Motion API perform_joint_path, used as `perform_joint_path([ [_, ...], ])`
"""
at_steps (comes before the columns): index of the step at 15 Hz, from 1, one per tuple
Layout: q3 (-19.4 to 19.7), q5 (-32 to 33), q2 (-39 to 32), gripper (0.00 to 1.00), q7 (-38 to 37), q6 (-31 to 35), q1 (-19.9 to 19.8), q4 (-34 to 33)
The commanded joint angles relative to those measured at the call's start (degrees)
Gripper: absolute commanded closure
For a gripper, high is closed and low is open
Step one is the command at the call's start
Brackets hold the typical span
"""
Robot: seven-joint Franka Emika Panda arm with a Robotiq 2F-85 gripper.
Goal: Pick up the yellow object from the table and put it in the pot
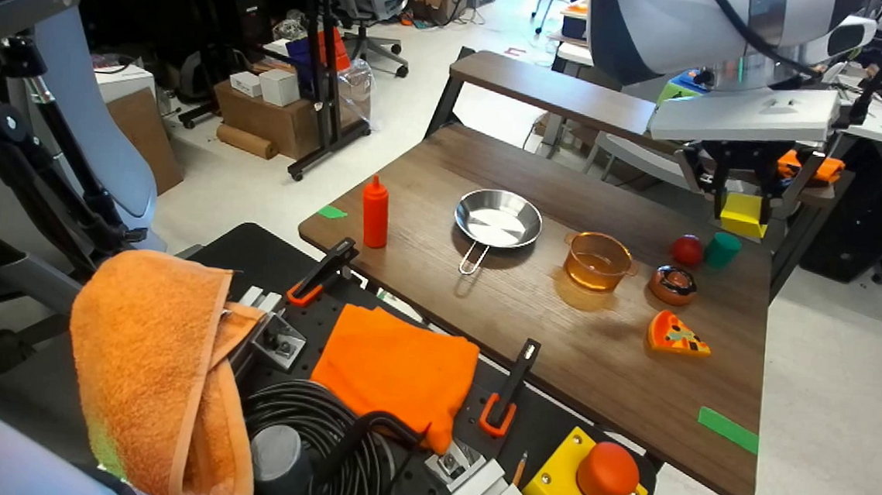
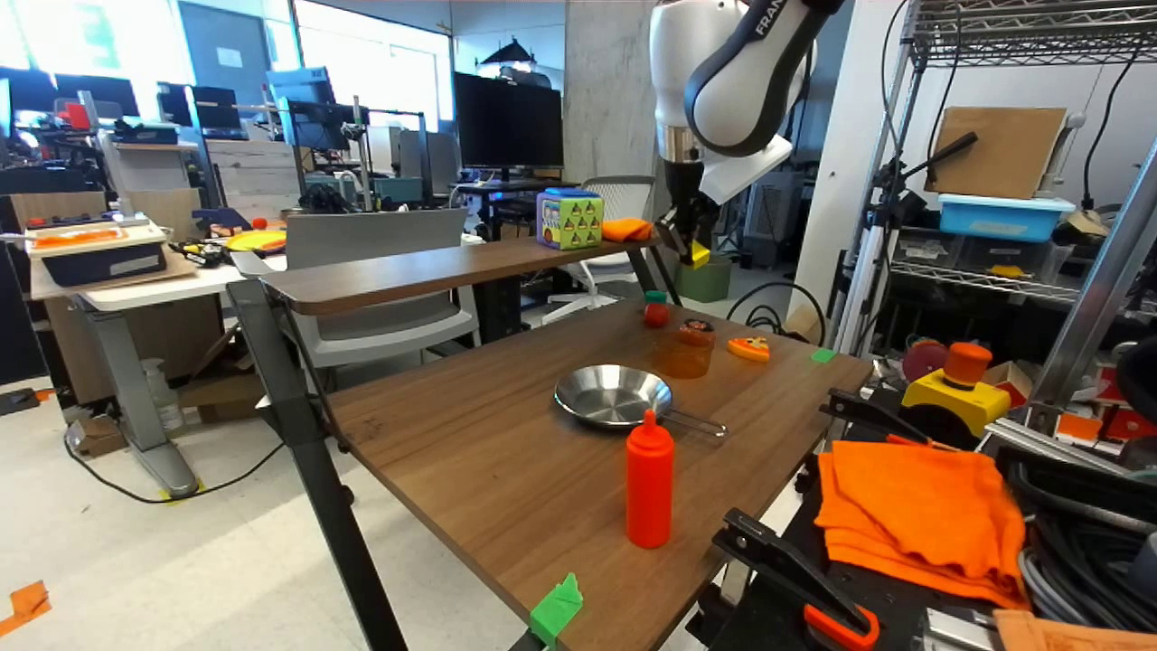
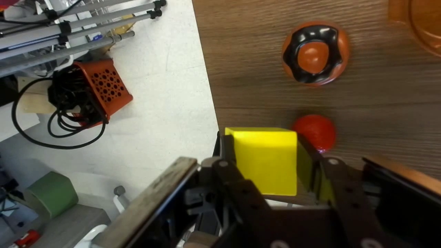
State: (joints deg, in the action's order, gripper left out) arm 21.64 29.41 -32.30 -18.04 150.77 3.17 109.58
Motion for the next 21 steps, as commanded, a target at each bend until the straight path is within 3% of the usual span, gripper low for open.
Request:
perform_joint_path([
  [1,-0.5,0.6,3.8,0.80,1.4,2.3,-0.6,4.0],
  [4,-2.8,-0.9,4.9,0.80,5.7,2.4,-2.4,4.2],
  [12,-13.3,-15.5,3.2,0.80,22.3,-10.0,-10.4,-2.2],
  [17,-12.9,-14.6,1.9,0.80,23.6,-18.1,-10.0,-5.3],
  [21,-12.0,-11.9,1.2,0.80,22.2,-20.5,-9.2,-6.9],
])
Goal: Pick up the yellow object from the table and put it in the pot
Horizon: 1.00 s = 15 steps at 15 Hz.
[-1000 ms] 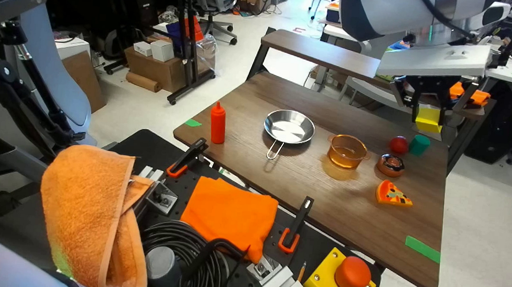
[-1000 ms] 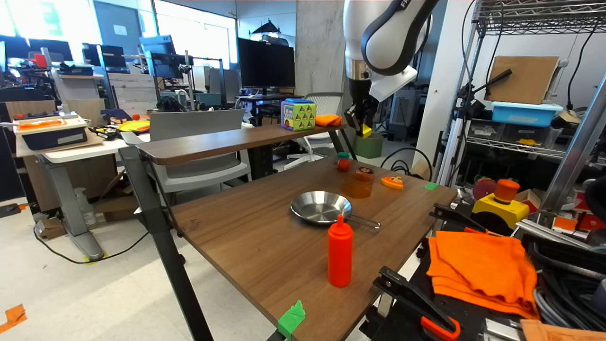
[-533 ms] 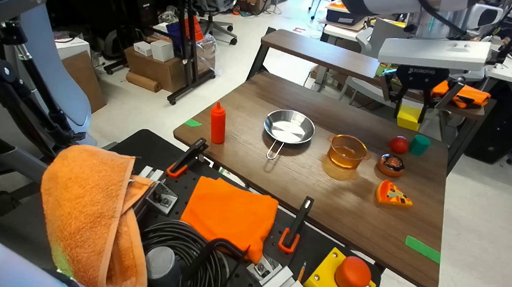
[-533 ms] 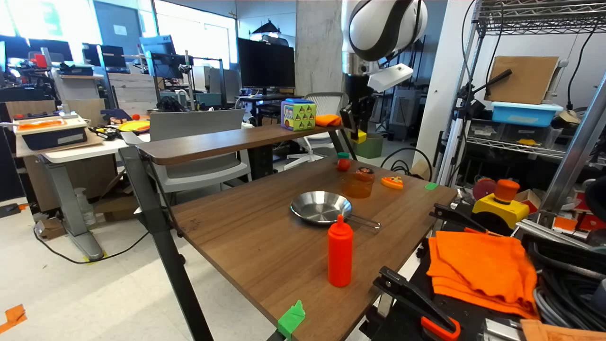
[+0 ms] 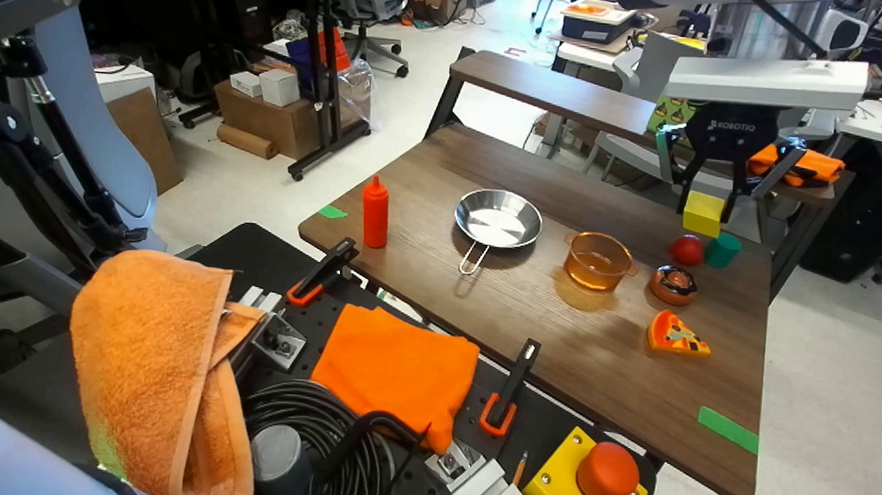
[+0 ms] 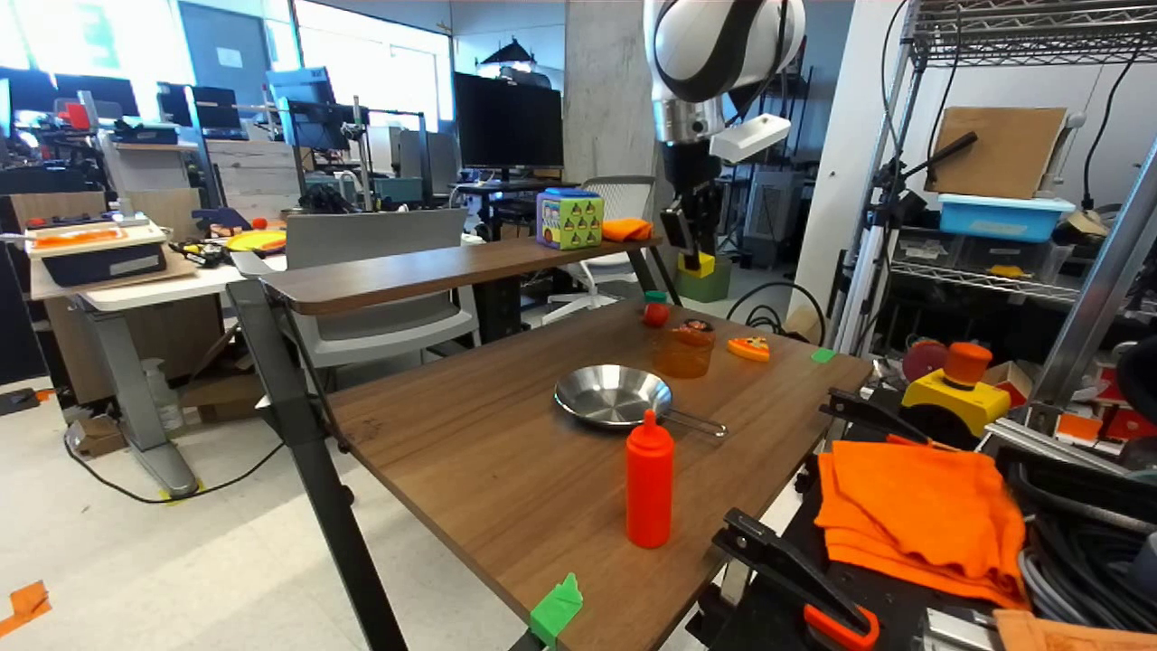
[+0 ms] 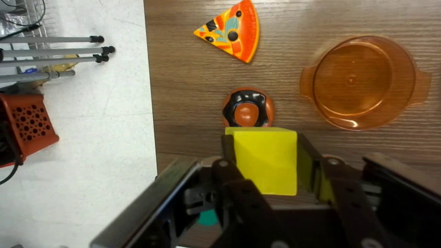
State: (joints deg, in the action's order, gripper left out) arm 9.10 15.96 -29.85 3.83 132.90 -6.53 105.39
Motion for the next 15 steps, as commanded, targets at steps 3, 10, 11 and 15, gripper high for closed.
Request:
perform_joint_path([
  [3,0.5,3.1,-2.0,0.80,0.0,-4.3,1.1,-4.6],
  [10,0.1,6.9,-4.1,0.80,-0.2,-9.4,3.8,-10.2],
  [11,0.1,7.4,-4.2,0.80,-0.2,-9.7,4.2,-10.5],
  [15,-0.4,9.1,-4.7,0.80,0.3,-10.4,5.7,-11.3],
])
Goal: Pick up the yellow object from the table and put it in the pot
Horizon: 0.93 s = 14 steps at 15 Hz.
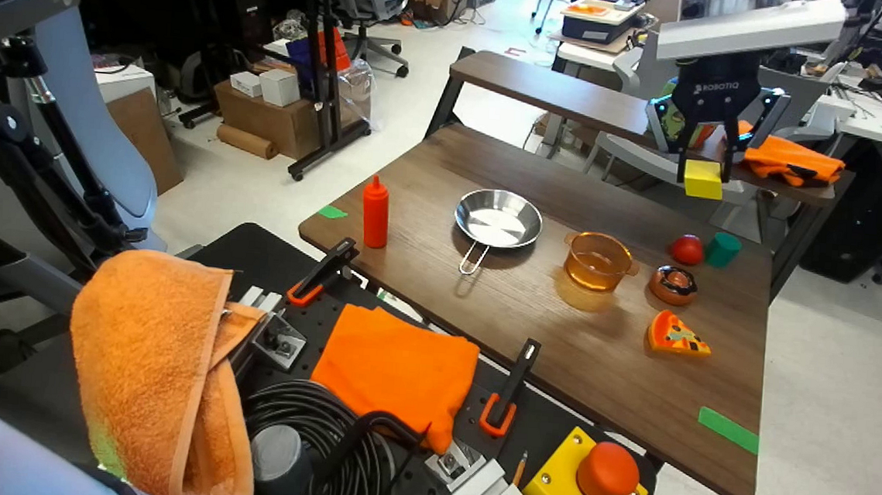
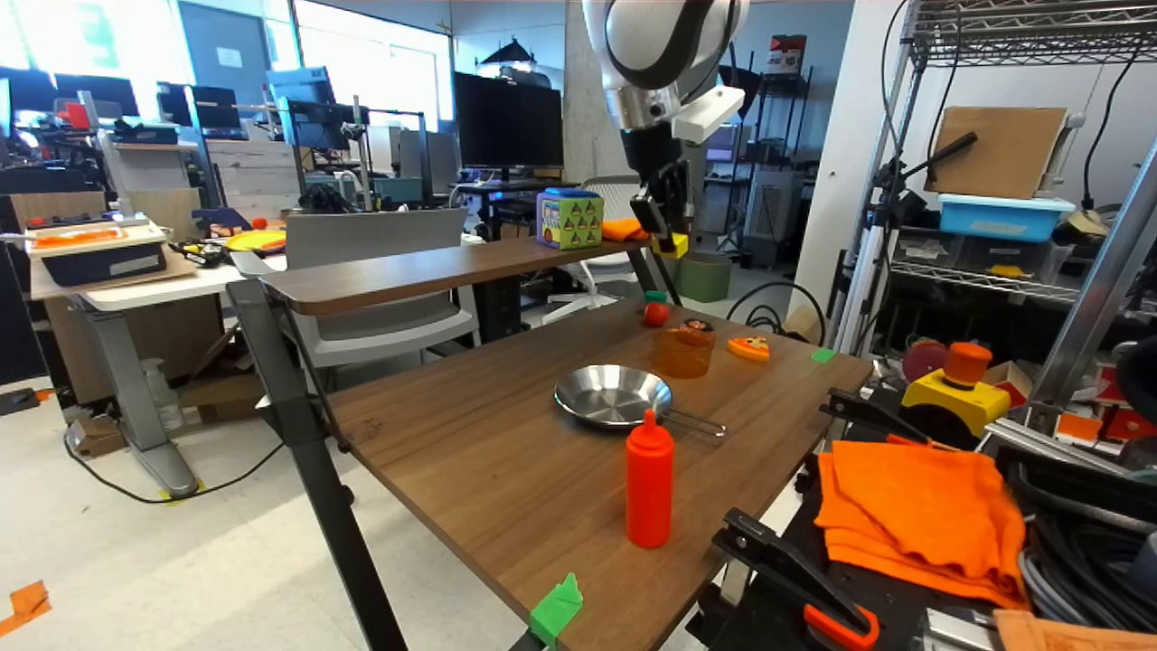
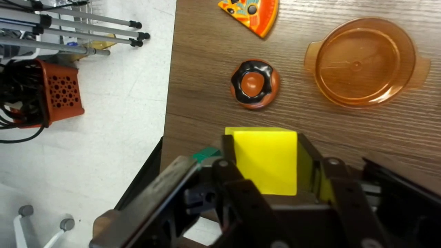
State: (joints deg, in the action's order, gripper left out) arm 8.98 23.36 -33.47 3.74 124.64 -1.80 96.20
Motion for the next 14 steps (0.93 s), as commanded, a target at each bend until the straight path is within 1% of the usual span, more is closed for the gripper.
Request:
perform_joint_path([
  [1,-0.3,2.0,-1.2,0.80,0.4,-2.0,1.2,-2.2],
  [11,-0.8,4.1,-0.9,0.80,0.7,-1.3,3.1,-1.1],
  [14,0.3,7.5,0.9,0.80,-0.7,0.9,4.0,2.0],
])
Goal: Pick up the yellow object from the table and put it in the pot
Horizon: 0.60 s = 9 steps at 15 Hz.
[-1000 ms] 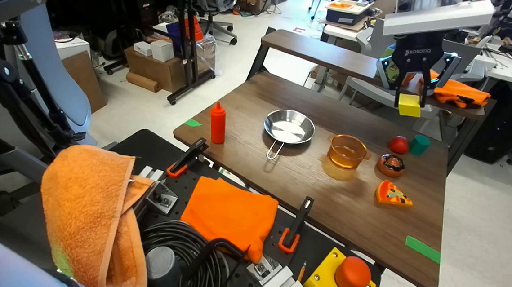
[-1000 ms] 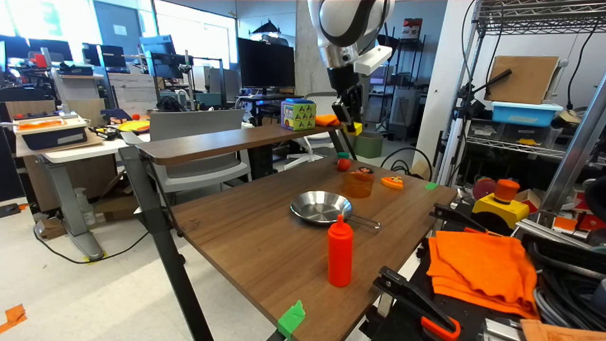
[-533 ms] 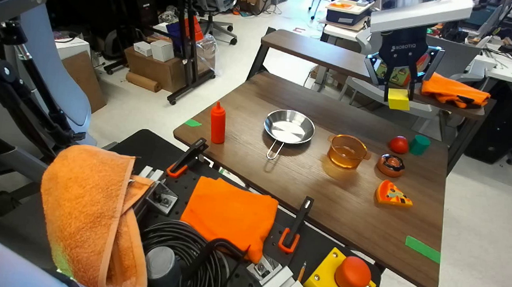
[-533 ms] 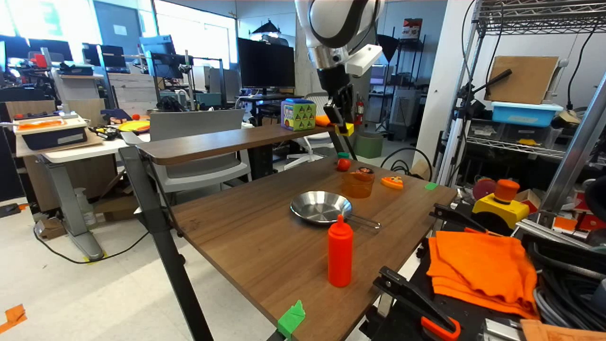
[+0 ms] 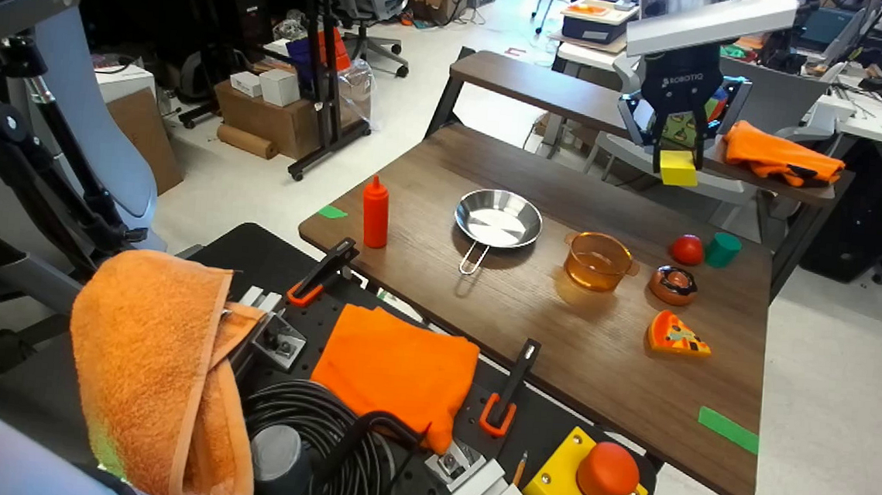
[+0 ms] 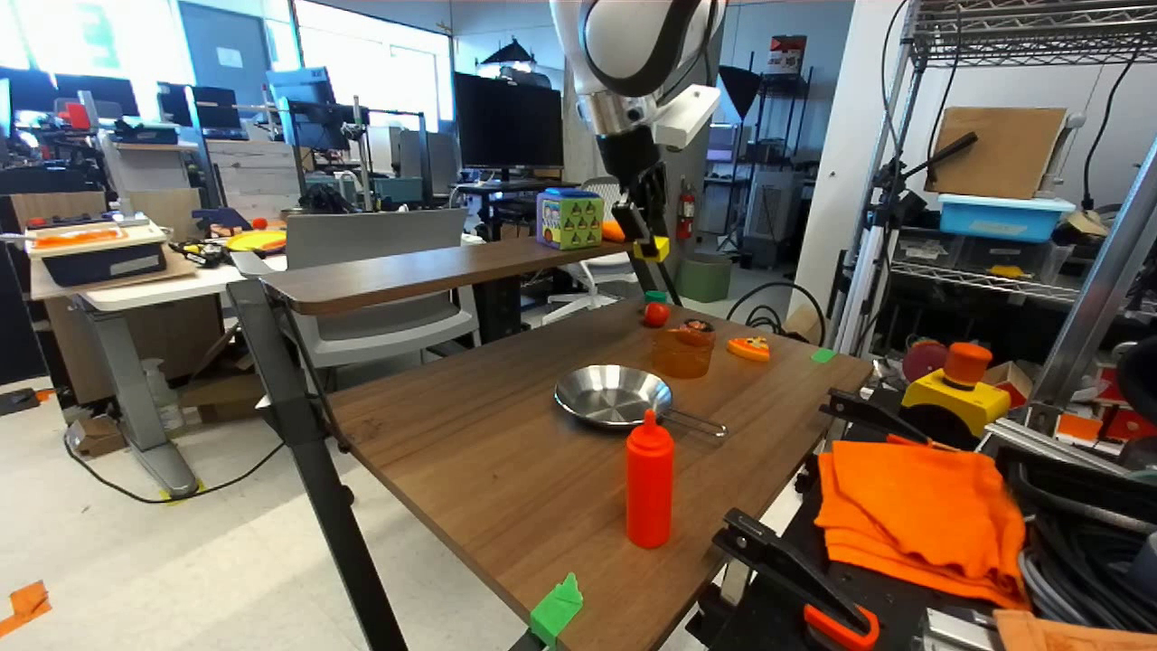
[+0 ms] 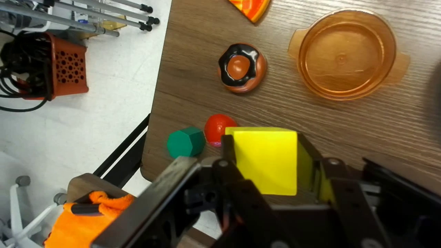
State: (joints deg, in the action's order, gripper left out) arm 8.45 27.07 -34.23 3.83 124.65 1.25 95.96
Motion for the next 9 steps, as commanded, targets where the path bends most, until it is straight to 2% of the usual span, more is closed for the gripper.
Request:
perform_joint_path([
  [1,1.1,5.5,2.3,0.80,-1.4,1.9,1.2,3.4],
  [5,1.8,11.6,4.1,0.80,-5.4,5.7,1.2,7.1],
  [7,1.4,11.2,4.5,0.80,-8.1,7.3,0.1,7.4],
  [9,0.5,8.1,4.4,0.80,-8.9,9.8,-1.5,6.8],
])
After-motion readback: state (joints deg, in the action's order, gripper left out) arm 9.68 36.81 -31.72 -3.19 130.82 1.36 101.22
